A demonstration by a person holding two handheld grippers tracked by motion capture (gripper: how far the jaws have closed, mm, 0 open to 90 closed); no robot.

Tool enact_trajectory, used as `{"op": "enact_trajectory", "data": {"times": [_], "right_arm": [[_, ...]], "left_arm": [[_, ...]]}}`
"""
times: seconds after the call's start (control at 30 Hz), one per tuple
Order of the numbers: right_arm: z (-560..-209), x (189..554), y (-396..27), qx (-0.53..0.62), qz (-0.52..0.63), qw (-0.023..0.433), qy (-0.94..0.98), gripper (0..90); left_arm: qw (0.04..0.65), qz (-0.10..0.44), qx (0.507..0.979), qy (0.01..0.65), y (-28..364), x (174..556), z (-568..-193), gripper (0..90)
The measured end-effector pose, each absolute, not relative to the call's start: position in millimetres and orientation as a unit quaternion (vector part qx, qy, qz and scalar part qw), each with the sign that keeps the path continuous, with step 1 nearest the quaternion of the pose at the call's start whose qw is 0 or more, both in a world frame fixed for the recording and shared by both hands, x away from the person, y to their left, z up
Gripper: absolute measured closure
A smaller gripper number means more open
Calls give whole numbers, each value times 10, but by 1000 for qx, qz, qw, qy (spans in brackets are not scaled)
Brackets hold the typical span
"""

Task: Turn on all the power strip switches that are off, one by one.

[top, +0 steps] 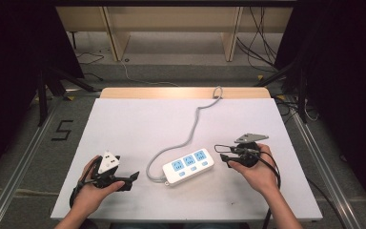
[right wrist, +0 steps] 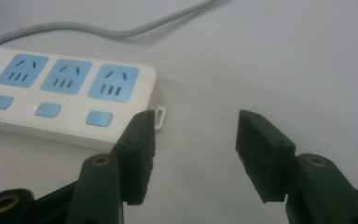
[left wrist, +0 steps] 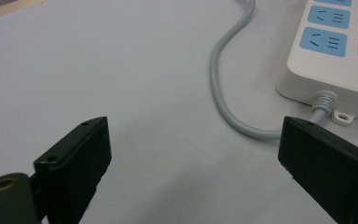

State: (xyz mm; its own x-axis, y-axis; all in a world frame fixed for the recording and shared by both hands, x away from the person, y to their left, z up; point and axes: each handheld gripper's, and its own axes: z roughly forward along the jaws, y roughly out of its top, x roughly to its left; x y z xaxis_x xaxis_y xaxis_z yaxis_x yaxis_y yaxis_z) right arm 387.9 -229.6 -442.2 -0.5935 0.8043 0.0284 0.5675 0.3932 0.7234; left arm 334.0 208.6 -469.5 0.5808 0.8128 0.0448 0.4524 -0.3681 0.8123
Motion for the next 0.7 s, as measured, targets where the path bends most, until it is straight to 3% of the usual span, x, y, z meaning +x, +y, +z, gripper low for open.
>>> {"op": "enact_trajectory", "data": {"times": [0.37, 0.7], "right_arm": [[-4612, 3626, -2583, 424, 406, 219, 779, 422], [-4658, 3579, -2536, 414, 406, 218, 785, 413]], "left_arm": [[388, 223, 800, 401, 2093, 3357, -4713, 87], [385, 220, 801, 402, 2097, 3373, -4730, 83]]}}
